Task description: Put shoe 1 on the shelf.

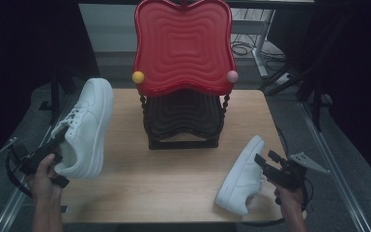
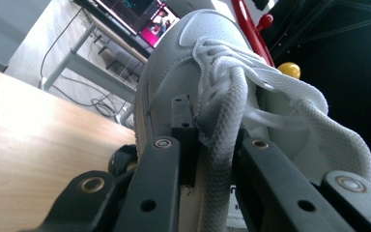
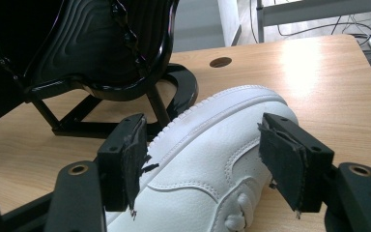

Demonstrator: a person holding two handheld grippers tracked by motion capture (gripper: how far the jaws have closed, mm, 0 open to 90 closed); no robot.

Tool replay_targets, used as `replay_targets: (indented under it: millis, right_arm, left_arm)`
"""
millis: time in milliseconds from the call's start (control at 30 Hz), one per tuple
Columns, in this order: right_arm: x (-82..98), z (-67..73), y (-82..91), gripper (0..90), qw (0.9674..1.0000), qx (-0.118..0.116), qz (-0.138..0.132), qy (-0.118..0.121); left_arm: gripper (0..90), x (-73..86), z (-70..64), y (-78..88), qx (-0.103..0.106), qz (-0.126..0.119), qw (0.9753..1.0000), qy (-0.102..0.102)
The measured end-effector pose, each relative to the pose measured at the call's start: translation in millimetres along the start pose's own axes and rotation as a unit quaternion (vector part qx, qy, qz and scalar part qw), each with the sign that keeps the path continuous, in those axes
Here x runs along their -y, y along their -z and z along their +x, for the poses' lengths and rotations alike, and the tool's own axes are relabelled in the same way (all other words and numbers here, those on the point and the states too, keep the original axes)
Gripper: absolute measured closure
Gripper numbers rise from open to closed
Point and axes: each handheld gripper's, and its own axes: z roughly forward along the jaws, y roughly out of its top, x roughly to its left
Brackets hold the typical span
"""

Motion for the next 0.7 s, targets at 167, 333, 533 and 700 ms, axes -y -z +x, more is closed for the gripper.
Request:
replay_targets:
  millis: [167,333,533,700]
  right_arm:
    - [1.1,-0.4,0.5,33.8,1.0000,0.002,0.002,-0.003]
    - [-0.1,0.6,1.1,33.9,1.0000,0.001,0.000,-0.001]
    - [0.7,0.7,-0.6,33.8,1.0000,-0.001,0.001,-0.001]
    - [0.3,0.0,0.3,33.9,1.0000,0.000,0.000,-0.002]
  left_arm:
    - [82.2,-14.2,-10.9,-9.3,0.011,-0.017,0.9998,-0.001]
    - [82.1,-28.2,-21.9,-19.0,0.024,-0.028,0.9993,-0.009]
    - [82.2,-45.5,-34.7,-33.7,0.041,-0.035,0.9984,-0.017]
    - [82.2,-60.4,-44.3,-45.5,0.054,-0.049,0.9973,-0.011]
